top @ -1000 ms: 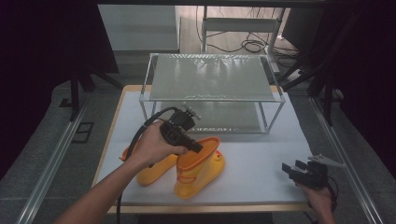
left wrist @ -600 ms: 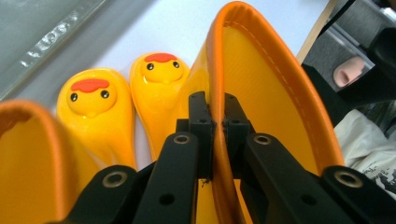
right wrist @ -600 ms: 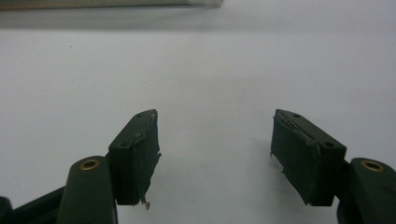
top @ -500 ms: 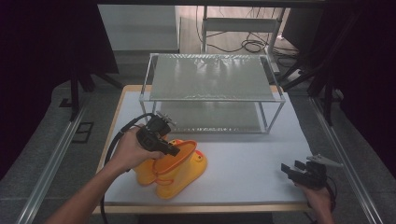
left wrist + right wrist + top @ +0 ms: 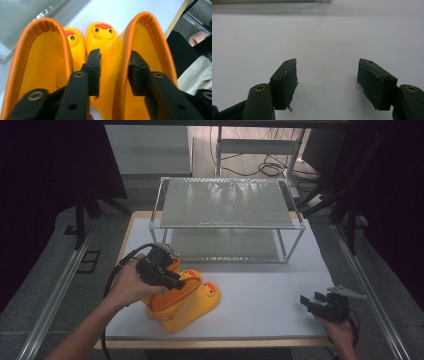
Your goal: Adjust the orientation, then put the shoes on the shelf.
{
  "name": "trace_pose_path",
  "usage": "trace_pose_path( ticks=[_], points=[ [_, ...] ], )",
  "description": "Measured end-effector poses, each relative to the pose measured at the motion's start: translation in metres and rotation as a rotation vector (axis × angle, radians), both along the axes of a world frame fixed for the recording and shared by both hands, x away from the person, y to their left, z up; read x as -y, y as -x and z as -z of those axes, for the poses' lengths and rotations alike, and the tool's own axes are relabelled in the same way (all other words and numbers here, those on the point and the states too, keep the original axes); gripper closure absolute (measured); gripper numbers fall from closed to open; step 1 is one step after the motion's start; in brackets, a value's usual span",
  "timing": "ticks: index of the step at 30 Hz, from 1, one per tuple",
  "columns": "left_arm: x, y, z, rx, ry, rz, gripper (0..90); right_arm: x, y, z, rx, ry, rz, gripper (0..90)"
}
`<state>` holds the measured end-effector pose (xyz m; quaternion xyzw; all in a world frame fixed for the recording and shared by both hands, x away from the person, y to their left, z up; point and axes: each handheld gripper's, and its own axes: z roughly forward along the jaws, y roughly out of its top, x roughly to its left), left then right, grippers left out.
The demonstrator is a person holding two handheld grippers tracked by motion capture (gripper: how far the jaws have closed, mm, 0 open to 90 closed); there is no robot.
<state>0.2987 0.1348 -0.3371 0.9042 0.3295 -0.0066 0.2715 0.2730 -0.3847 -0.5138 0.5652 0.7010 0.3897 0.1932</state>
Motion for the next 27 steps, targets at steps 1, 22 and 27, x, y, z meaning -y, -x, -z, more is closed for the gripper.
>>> trace_pose_path(
  ticks=[1, 22, 27],
  points=[
    [0.0, 0.0, -0.002, 0.008, 0.012, -0.004, 62.3, 0.0, 0.0, 0.0, 0.0, 0.0, 0.0, 31.7],
    [-0.016, 0.001, -0.027, 0.011, 0.114, -0.022, 45.0, 0.002, 0.0, 0.001, -0.004, 0.004, 0.001, 31.7],
    [-0.025, 0.002, -0.032, 0.015, 0.13, -0.024, 41.7, 0.002, 0.0, 0.0, -0.002, 0.002, 0.003, 31.7]
  ],
)
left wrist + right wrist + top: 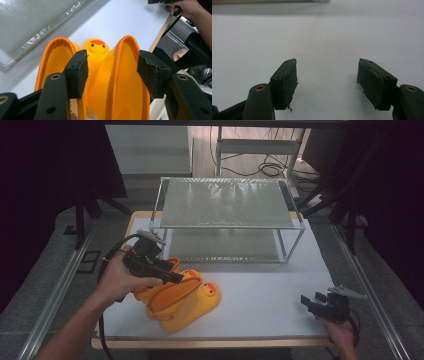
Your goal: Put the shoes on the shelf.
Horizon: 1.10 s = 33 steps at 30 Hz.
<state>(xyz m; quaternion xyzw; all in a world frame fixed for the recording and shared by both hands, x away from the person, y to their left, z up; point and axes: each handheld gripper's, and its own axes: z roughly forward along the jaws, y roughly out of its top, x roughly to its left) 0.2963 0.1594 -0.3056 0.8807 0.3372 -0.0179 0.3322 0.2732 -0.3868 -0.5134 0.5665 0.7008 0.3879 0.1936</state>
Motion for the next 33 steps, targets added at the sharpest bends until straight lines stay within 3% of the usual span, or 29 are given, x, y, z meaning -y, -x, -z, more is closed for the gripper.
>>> trace_pose_path(
  ticks=[17, 28, 33],
  points=[
    [-0.023, -0.001, -0.004, -0.011, -0.022, -0.059, 38.6, 0.0, 0.0, 0.002, -0.008, -0.001, 0.001, 31.7],
    [-0.017, -0.003, 0.013, -0.07, -0.071, -0.036, 35.3, 0.0, 0.0, 0.003, -0.018, 0.006, 0.003, 31.7],
    [-0.011, -0.004, 0.02, -0.107, -0.105, 0.008, 33.9, 0.0, -0.001, 0.003, -0.019, 0.006, 0.004, 31.7]
  ],
)
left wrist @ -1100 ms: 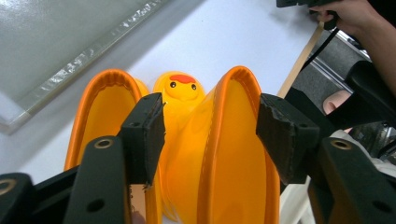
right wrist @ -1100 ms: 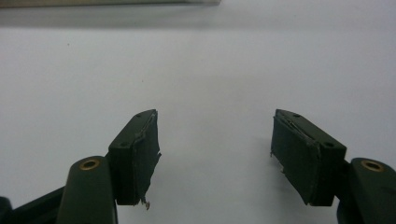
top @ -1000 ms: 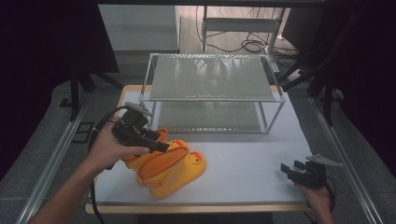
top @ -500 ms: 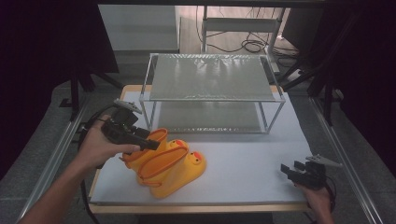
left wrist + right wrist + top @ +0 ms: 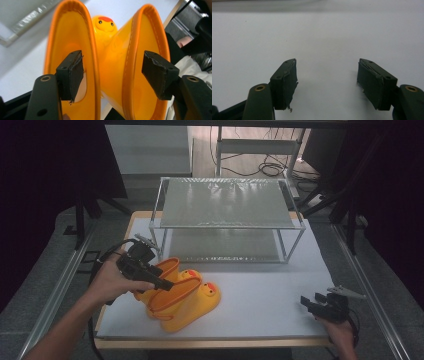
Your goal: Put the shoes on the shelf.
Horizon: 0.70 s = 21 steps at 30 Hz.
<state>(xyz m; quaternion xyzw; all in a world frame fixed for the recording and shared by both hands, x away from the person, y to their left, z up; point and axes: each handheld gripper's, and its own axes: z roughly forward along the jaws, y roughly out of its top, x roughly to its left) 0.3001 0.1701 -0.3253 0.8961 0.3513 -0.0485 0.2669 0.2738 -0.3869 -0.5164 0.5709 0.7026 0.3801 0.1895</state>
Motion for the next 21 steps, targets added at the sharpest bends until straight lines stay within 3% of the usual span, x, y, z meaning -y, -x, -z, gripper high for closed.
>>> trace_pose_path(
  ticks=[6, 10, 13, 21],
  points=[
    [0.008, -0.002, 0.01, -0.004, -0.045, 0.002, 35.7, 0.0, 0.0, 0.0, -0.001, -0.001, 0.001, 31.7],
    [0.014, -0.004, 0.019, -0.015, -0.054, -0.008, 38.2, 0.001, 0.0, 0.0, -0.002, 0.0, 0.002, 31.7],
    [0.016, -0.004, 0.022, -0.009, -0.065, -0.025, 44.1, 0.001, 0.0, 0.0, 0.0, 0.001, 0.004, 31.7],
    [0.013, -0.005, 0.02, -0.015, -0.045, -0.065, 79.5, 0.001, 0.0, 0.0, -0.002, 0.0, 0.004, 31.7]
  ],
)
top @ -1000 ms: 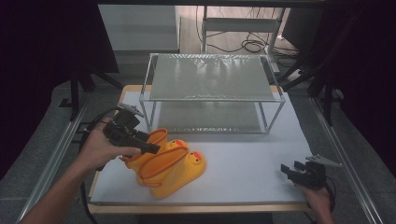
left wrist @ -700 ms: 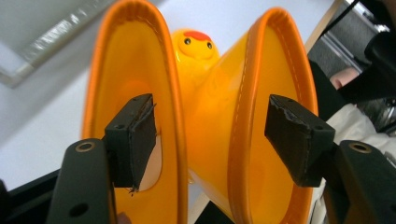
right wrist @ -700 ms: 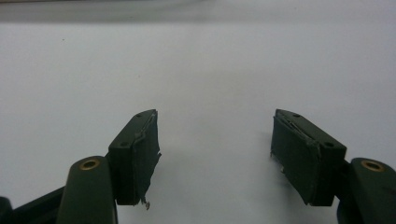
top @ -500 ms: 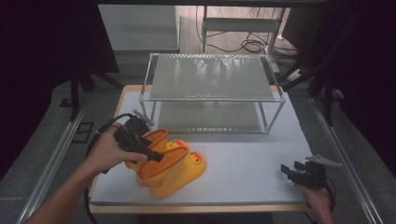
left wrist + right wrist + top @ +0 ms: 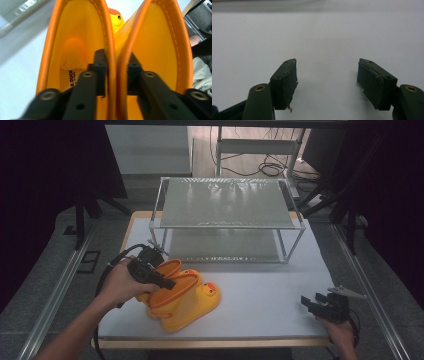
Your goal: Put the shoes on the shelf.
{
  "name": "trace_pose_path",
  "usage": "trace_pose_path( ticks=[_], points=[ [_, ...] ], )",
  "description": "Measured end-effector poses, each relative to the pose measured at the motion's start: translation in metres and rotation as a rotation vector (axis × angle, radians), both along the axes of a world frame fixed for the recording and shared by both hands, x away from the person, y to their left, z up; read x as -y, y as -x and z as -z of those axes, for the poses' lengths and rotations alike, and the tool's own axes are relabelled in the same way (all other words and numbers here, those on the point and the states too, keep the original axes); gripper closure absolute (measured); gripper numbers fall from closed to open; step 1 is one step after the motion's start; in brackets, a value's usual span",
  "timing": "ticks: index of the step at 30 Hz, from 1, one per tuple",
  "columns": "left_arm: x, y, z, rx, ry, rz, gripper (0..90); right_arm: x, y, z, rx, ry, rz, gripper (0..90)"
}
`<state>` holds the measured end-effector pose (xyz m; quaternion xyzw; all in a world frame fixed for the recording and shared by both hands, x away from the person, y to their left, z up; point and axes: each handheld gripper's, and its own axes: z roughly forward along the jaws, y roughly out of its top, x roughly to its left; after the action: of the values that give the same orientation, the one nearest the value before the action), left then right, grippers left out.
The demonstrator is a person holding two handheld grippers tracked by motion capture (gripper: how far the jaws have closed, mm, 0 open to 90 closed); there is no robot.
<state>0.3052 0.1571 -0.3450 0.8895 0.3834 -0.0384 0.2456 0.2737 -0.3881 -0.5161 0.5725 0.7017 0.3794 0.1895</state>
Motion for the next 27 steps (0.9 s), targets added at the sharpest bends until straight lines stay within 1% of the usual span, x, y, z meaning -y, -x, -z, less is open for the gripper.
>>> trace_pose_path(
  ticks=[2, 4, 6, 7, 8, 10, 13, 17, 21, 23, 27],
  points=[
    [-0.001, -0.001, 0.0, -0.004, 0.013, -0.001, 81.0, 0.0, 0.0, 0.0, 0.002, 0.001, 0.0, 31.7],
    [-0.002, -0.003, -0.001, -0.002, 0.04, -0.008, 81.3, 0.0, 0.0, 0.001, 0.005, -0.006, 0.006, 31.8],
    [-0.002, -0.006, -0.002, -0.007, 0.088, -0.027, 81.5, 0.0, 0.0, 0.001, 0.005, -0.005, 0.005, 31.8],
    [-0.001, -0.008, -0.002, -0.012, 0.104, -0.027, 81.5, 0.0, 0.0, 0.001, 0.006, -0.005, 0.005, 31.8],
    [0.0, -0.009, -0.003, -0.011, 0.112, -0.032, 81.6, 0.0, -0.001, 0.001, 0.007, -0.007, 0.004, 31.8],
    [0.003, -0.013, -0.004, -0.021, 0.125, -0.033, 81.6, 0.0, -0.001, 0.001, 0.007, -0.007, 0.005, 31.8],
    [0.01, -0.015, -0.01, -0.033, 0.155, -0.019, 81.7, 0.001, 0.0, 0.001, 0.006, -0.007, 0.009, 31.8],
    [0.021, -0.014, -0.025, -0.033, 0.198, 0.011, 81.6, 0.002, 0.0, 0.0, 0.008, -0.011, 0.012, 31.8],
    [0.035, -0.014, -0.045, -0.031, 0.25, 0.039, 81.6, 0.001, 0.0, 0.0, 0.012, -0.01, 0.01, 31.8],
    [0.043, -0.016, -0.054, -0.032, 0.272, 0.054, 81.6, 0.001, 0.0, 0.0, 0.005, -0.005, 0.006, 31.8],
    [0.06, -0.018, -0.069, -0.032, 0.294, 0.076, 81.6, 0.001, 0.0, -0.001, 0.007, -0.006, 0.005, 31.8]
  ],
)
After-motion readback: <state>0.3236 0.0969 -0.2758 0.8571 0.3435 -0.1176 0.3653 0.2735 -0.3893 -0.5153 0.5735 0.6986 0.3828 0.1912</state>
